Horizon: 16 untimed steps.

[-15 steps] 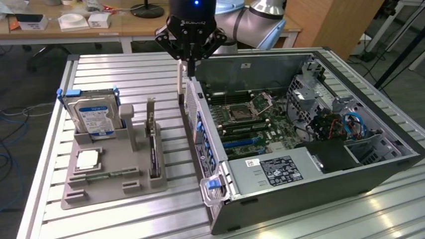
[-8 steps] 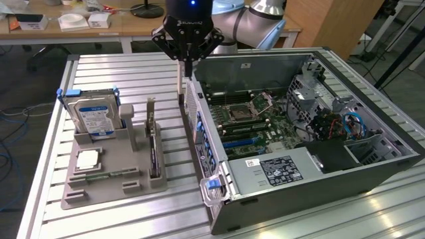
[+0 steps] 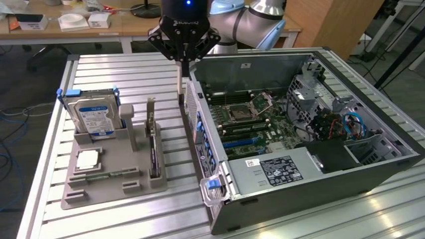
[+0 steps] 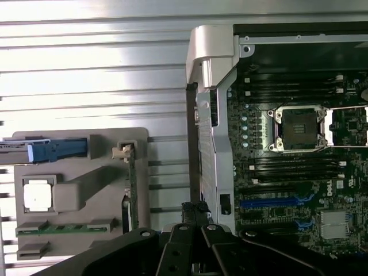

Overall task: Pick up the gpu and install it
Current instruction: 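Reach for the gpu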

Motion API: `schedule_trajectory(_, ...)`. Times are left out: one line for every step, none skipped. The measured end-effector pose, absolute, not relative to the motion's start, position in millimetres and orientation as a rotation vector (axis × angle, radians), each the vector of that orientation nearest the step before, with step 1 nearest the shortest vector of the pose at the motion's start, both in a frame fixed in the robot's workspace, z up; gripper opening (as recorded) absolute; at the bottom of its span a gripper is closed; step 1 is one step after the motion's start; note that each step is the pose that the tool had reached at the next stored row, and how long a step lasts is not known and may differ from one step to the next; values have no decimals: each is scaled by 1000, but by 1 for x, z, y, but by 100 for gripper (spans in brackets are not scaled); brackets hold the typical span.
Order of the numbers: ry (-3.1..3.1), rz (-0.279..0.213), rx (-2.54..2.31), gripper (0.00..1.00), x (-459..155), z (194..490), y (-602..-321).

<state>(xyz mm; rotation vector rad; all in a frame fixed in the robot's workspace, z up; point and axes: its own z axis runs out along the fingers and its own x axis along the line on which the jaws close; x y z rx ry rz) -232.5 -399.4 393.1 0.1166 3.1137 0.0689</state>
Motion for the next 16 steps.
schedule_trajectory(3114, 69, 117, 11, -234, 393, -399)
schedule_trajectory(3114, 69, 117, 11, -235, 393, -399)
schedule_trajectory(3114, 69, 117, 11, -237, 393, -399)
schedule_trajectory(3114, 69, 117, 11, -239, 393, -399)
schedule_trajectory(3114, 69, 117, 11, -240, 393, -399)
schedule_trajectory(3114, 69, 117, 11, -242, 393, -399)
schedule_trajectory(3114, 69, 117, 11, -243, 393, -399)
schedule_trajectory(3114, 69, 117, 11, -245, 393, -399)
schedule_trajectory(3114, 69, 117, 11, -247, 393, -399)
schedule_trajectory(3114, 69, 117, 11, -248, 393, -399)
schedule_trajectory(3114, 69, 117, 11, -250, 393, -399)
schedule_trajectory(3114, 69, 117, 11, -252, 393, -399)
schedule_trajectory(3114, 69, 117, 11, -253, 393, -399)
schedule_trajectory(3114, 69, 117, 11, -254, 393, -399)
schedule_trajectory(3114, 69, 117, 11, -255, 393, -399)
schedule_trajectory(3114, 69, 117, 11, -257, 393, -399)
